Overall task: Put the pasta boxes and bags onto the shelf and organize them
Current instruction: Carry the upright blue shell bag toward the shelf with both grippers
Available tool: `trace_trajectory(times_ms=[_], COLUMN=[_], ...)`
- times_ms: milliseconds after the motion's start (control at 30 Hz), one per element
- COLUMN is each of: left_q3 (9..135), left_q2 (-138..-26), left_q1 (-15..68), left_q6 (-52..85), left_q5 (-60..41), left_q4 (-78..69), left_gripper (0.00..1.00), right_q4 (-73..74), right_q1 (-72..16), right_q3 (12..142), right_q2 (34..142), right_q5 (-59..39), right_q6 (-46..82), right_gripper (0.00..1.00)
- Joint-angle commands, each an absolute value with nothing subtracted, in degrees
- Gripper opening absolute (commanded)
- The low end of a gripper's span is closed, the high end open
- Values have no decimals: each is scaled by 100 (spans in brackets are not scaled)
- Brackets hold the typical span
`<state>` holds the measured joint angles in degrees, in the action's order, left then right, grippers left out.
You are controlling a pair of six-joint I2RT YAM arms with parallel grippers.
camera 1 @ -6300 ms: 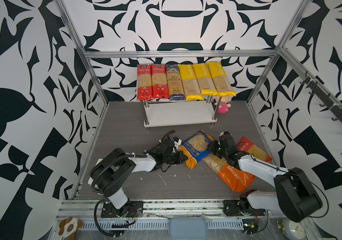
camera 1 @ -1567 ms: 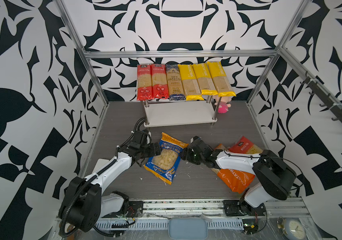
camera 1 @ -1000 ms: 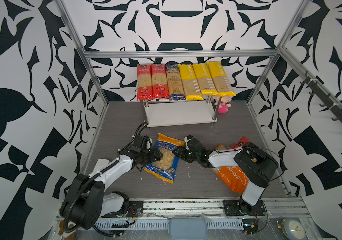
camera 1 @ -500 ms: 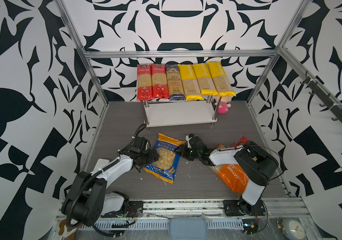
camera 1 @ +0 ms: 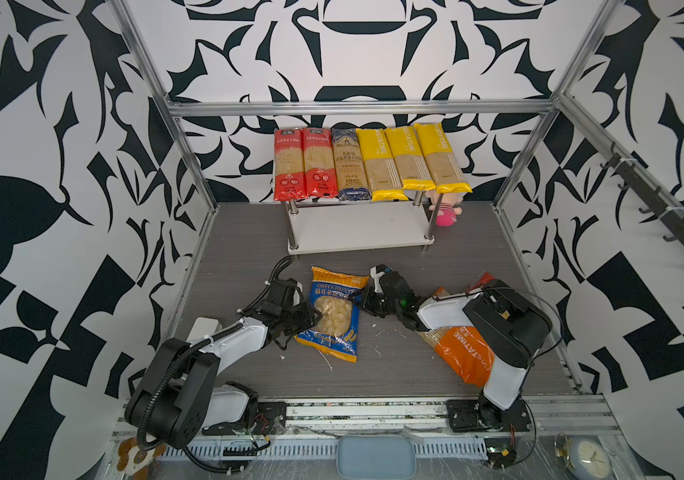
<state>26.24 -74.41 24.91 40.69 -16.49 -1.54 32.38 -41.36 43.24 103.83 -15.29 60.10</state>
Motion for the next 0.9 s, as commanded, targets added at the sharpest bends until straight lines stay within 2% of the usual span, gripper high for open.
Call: trace_trajectory(times_ms=[0,400,700,867], left_q3=[2540,2410,2429,2956], left_q2=[-7164,-6402,-5899,-6096], left_q1=[2660,2727,2761,2760], left_q6=[4022,3955,4034,3779], left_q5=[-1934,-1889,-1763,-1534], left_q4=[-640,-826,-807,-776], left_gripper=[25,8,5,4], right_q4=[3845,3714,3561,3236], right_q1=[-4203,-4201,-4193,-3851], right_q3=[4360,4353,4406,4760], right_q2=[10095,9475,9015,8937], right_q5=[-1734,-1775,-1640,-1617], right_q6=[5926,5555,5117,4845], right_gripper=[24,12,6,3])
